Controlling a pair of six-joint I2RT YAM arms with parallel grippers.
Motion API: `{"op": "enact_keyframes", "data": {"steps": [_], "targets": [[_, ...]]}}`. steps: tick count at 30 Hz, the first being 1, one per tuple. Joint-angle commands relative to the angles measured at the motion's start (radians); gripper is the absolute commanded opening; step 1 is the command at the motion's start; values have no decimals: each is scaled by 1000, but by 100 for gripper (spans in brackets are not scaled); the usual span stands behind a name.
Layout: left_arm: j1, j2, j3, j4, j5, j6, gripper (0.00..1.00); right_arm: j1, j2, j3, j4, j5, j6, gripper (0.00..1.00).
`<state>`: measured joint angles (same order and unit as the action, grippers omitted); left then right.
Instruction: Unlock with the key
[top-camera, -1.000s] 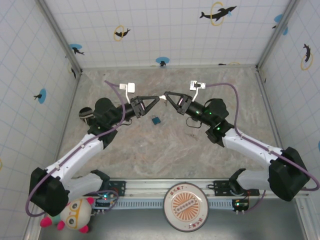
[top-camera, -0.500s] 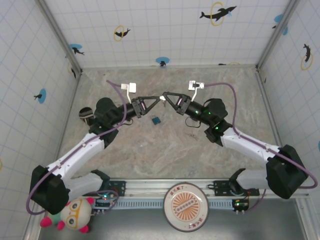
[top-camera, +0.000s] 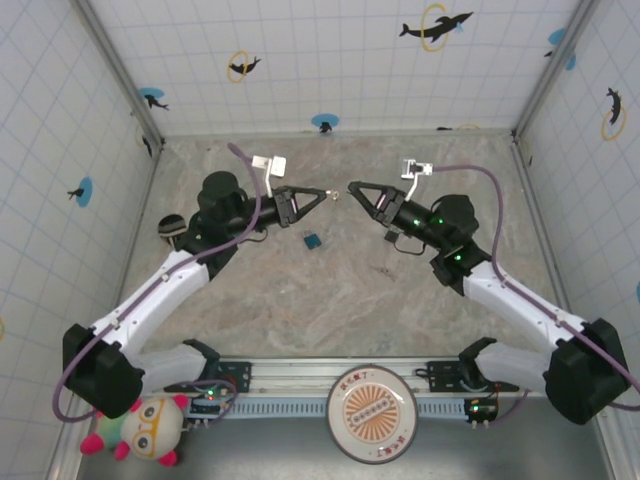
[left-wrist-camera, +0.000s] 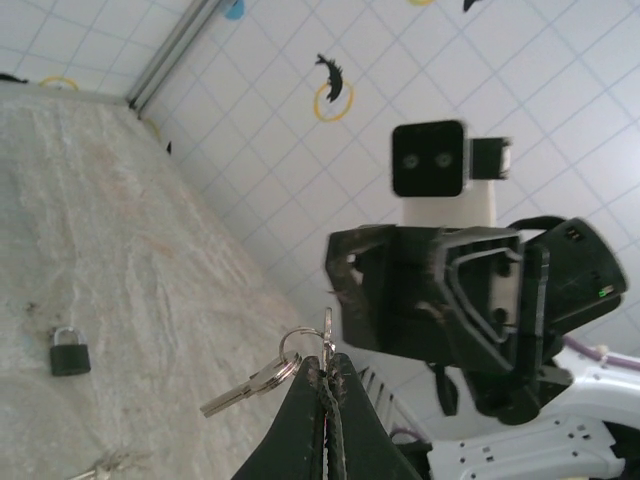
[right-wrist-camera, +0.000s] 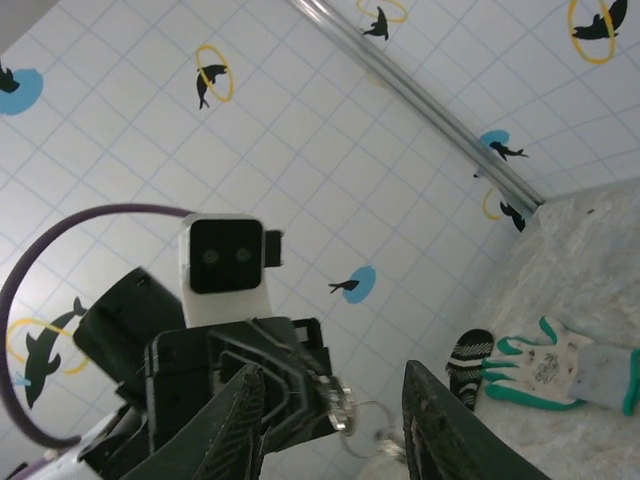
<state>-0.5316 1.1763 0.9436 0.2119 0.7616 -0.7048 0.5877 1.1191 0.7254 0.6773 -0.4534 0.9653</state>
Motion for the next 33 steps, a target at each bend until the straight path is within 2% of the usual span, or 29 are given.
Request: {"op": "enact_keyframes", "data": {"steps": [1,3,7,11,14,18,23,28,30,33], "targets": [[-4,17,36,-142,73,93,0,-6,-25,19,-82,-84,-38,44],[-4,22,43,-150,90,95,0,-2,-24,21,-105,-107,-47,45],[-5,26,54,-148,113,95,0,12,-10,35,-129,-126,-67,41],[-6,22,54,-138,136,94,0,21,4,45,-173,-107,-106,49],[-7,13,51,-130,145,93,0,21,12,40,-163,-107,-107,50],[-7,10,48,-127,149,93,0,33,25,52,-145,-139,-105,40],[-8,13,44,-115,161,88,0,45,38,66,-157,-155,-120,37],[-10,16,40,-111,160,89,0,53,45,74,-154,-170,-123,23],[-10,17,39,-111,159,88,0,53,45,74,-156,-175,-125,22],[-9,17,38,-110,158,89,0,54,44,74,-175,-189,-134,27]]}}
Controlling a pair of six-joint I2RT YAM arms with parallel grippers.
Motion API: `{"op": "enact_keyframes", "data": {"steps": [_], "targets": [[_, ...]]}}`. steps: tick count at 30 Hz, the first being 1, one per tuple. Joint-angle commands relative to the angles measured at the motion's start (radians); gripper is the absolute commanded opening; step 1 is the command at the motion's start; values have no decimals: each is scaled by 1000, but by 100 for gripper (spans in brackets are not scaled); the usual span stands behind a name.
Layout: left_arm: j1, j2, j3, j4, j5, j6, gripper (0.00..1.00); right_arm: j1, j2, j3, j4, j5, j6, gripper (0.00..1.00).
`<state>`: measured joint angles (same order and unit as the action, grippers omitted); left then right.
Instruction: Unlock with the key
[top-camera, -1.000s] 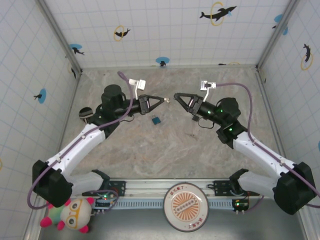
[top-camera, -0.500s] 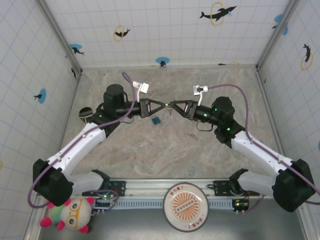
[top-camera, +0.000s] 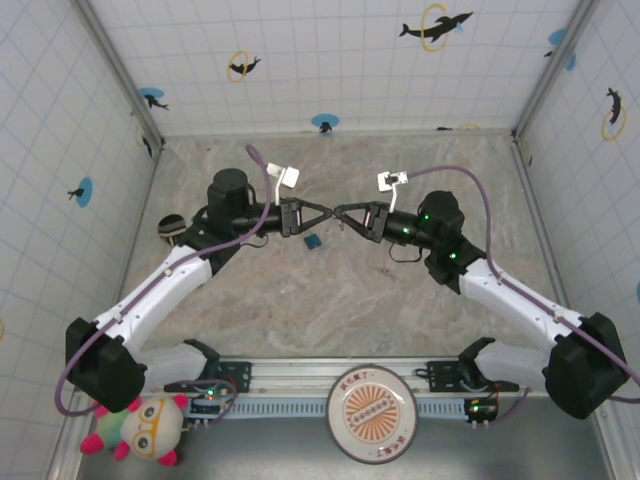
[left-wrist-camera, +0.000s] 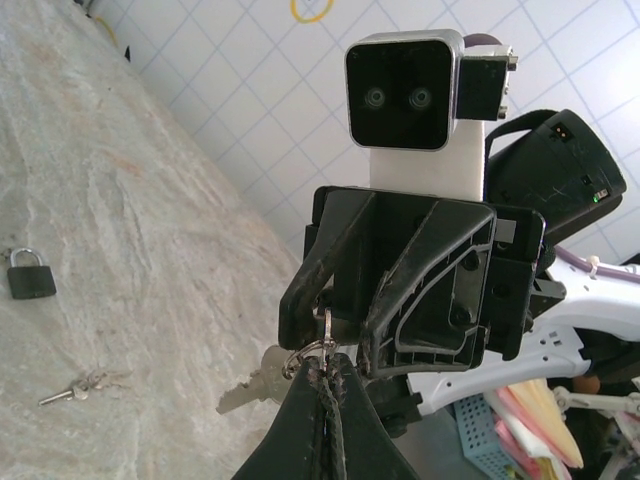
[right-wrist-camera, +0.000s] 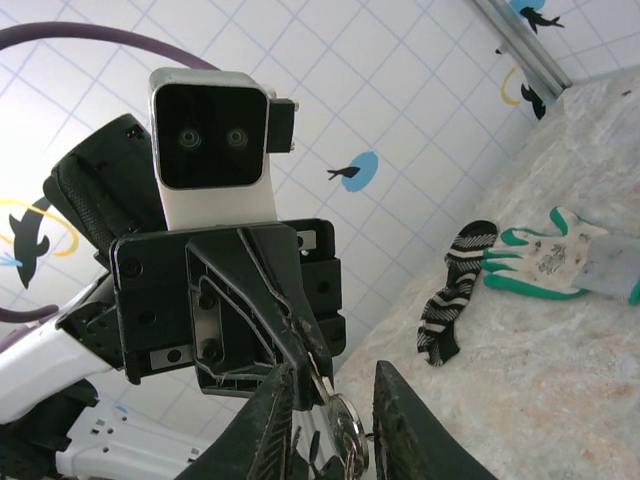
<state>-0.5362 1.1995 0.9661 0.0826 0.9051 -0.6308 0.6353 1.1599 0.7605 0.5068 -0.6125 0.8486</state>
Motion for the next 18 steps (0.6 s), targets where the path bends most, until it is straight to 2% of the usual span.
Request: {"op": "enact_keyframes", "data": {"steps": [1,6,14,18], "targets": [[-4,-5,16,20,15,17,0,5,0,40,-13,-33,-22,27],[-5,-3,15,19,13,21,0,-11,-31,35,-62,-40,-49,26],[-5,8,22,20,27,21,0,-13,-54,37,-91,-65,-76,1],[-5,9,28,21,31,21,0,-1,-48,46,-109,-72,-100,0]]}}
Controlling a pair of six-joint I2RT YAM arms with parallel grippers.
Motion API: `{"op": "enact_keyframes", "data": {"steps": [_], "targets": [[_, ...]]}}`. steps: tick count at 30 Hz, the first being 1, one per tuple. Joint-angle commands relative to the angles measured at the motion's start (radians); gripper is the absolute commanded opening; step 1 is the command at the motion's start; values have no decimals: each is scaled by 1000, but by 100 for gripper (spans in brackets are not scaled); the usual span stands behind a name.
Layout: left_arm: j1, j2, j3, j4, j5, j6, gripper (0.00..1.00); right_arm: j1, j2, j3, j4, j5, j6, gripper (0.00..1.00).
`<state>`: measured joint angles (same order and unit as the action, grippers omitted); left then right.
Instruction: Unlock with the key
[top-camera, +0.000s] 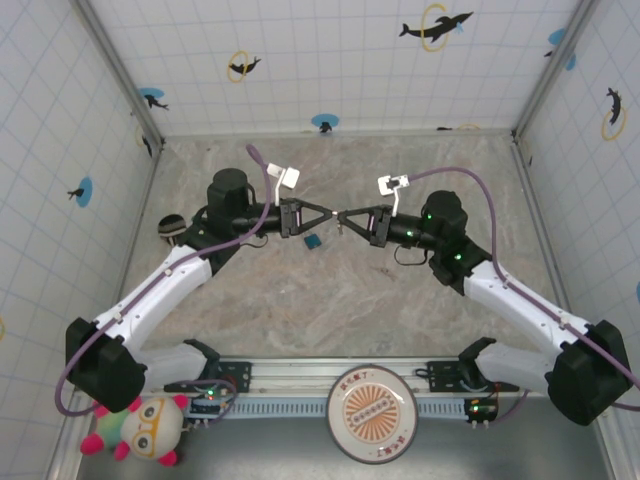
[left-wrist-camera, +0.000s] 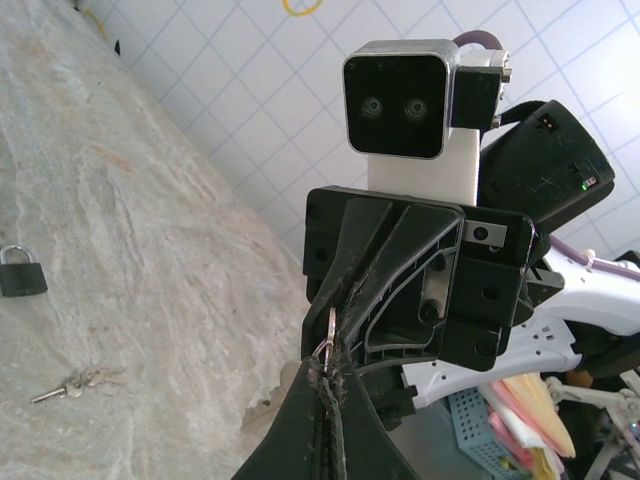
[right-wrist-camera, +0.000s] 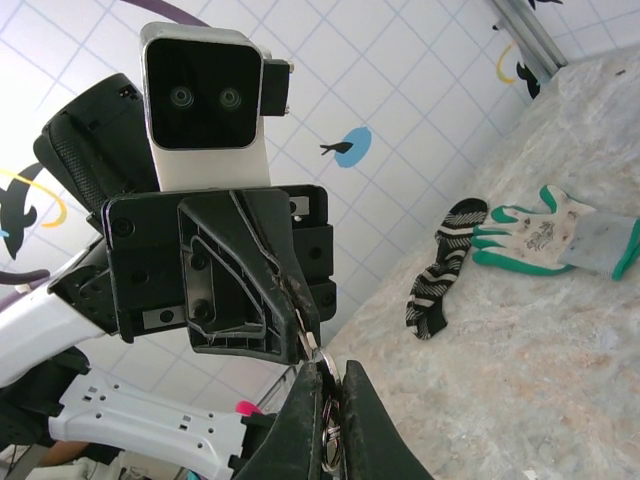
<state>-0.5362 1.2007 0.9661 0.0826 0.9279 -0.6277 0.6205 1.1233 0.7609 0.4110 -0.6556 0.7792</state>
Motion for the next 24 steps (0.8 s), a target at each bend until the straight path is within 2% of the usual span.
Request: {"op": "enact_keyframes", "data": {"steps": [1,2,8,13,18,21,24], "targets": [[-5,7,26,22,3,16,5,14,-11,45,-15,-25,-34,0],[-5,6,25,25,-6,12,14,13,-12,43,-19,-15,-38,0],[27,-3,8,37,-114,-17,42,-14,-34,15,-39,80,-43,0],[48,7,-16,116,-88,-71,46,-12,-46,-8,-28,99,-31,0],[39,19,-23,180,-49,-97,43,-4,-33,-18,23,99,-3,0],[18,32,-17,185,-36,-93,38,5,-16,-11,46,88,7,0],[5,42,-13,186,-31,-90,28,9,2,3,51,81,7,0]]}}
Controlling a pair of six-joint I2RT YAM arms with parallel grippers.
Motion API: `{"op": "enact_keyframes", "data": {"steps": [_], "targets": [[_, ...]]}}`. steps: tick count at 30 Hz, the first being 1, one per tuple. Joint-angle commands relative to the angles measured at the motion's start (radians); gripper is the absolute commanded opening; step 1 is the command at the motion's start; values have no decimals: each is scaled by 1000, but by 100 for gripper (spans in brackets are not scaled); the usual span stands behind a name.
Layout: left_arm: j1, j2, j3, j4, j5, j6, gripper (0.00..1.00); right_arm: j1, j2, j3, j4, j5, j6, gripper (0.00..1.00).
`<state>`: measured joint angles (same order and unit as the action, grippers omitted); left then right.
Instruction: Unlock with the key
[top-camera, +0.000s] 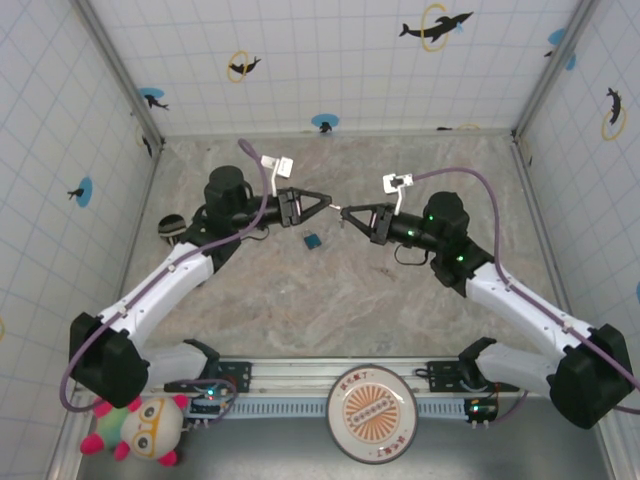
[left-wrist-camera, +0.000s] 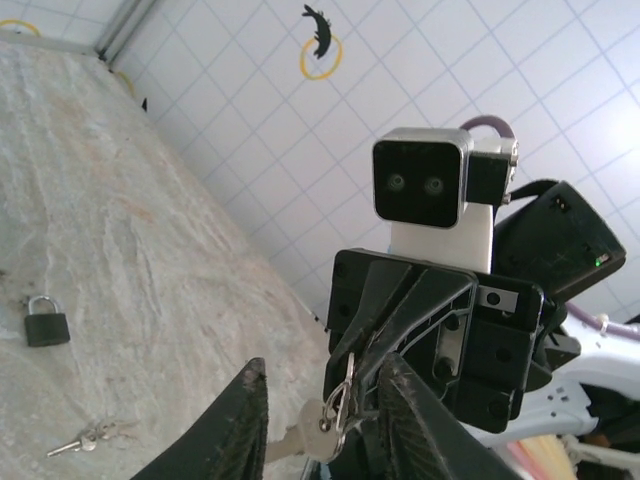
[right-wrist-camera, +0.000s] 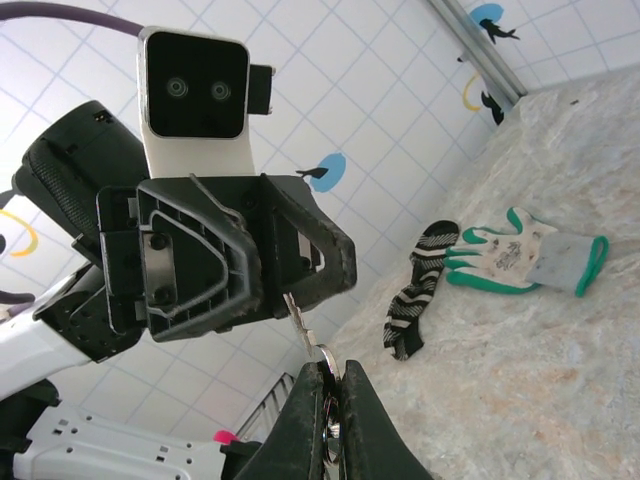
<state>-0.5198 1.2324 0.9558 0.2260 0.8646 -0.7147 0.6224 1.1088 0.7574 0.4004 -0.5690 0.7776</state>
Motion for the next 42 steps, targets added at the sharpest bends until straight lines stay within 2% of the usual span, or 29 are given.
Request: {"op": "enact_keyframes", "data": {"steps": [1,6,11,12,13,15,17,19,25,34,38,42], "targets": [[-14,12,-3,42,34,-3,26,7,21,7,68,-5,12,0],[-16,4,-8,49,35,0,0,4,29,8,86,-8,23,0],[-14,-3,-8,40,19,10,0,-1,24,-1,79,-14,23,0],[-13,-2,-5,24,3,19,8,-3,20,-3,77,-14,23,0],[-11,-2,-1,3,-20,26,26,-6,17,-5,69,-13,20,0],[-1,-3,3,-31,-74,34,47,-14,3,-8,39,-4,6,0],[11,0,8,-77,-137,43,50,-24,-16,-11,-17,17,-23,0],[19,15,20,-138,-203,53,59,-36,-41,-17,-87,52,-57,0],[20,111,83,-304,-377,59,58,-58,-113,-61,-249,196,-140,0],[20,317,162,-498,-574,-43,60,-66,-189,-135,-304,416,-173,0],[18,410,203,-566,-631,-88,69,-66,-193,-156,-304,445,-175,0],[7,487,257,-617,-699,-112,70,-66,-194,-180,-288,446,-166,0]]}}
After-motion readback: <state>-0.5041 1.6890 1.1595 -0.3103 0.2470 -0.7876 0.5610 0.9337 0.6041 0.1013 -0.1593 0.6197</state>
